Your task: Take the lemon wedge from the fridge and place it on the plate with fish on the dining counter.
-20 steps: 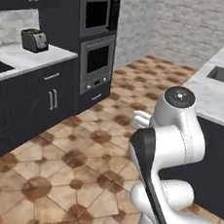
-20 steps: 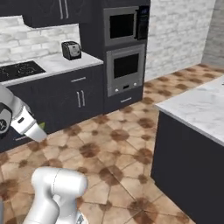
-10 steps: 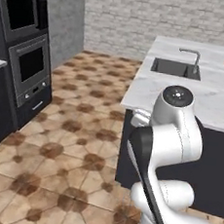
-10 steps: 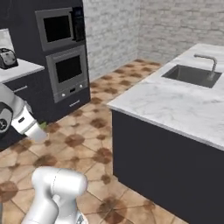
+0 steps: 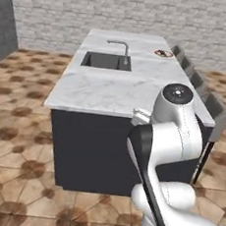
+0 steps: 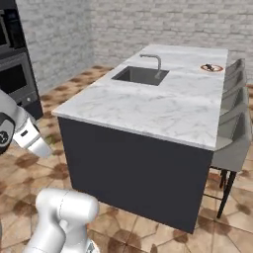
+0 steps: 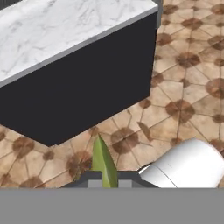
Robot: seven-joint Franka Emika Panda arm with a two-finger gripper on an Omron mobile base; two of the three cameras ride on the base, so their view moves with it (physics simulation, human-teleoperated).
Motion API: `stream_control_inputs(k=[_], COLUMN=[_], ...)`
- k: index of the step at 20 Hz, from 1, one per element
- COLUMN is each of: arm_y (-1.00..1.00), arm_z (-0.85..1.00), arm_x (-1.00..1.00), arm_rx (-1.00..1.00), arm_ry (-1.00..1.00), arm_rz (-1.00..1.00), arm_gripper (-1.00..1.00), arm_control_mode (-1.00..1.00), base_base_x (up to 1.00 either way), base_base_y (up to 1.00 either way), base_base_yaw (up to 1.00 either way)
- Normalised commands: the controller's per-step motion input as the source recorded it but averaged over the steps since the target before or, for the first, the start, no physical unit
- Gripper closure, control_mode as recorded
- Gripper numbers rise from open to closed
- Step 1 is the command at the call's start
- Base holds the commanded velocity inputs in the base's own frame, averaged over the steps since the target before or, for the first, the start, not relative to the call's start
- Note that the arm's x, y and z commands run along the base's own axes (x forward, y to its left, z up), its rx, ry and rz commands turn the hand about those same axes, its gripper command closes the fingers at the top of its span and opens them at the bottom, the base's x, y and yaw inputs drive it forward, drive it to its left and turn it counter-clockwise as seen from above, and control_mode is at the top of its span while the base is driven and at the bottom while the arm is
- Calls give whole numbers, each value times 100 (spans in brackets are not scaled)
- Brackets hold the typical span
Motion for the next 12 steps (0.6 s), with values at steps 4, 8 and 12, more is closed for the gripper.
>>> stream_control_inputs(k=[4,8,12], arm_y=[0,0,0], arm_z=[0,0,0], arm_x=[0,0,0], arm_rx=[0,0,0], arm_ry=[0,0,0], arm_rz=[0,0,0], arm_gripper=[100,100,100], arm_control_mode=[100,100,100], base_base_x=[-3,51,72], base_base_y=[-92,-71,-68], base_base_yaw=[-35,-16,-1])
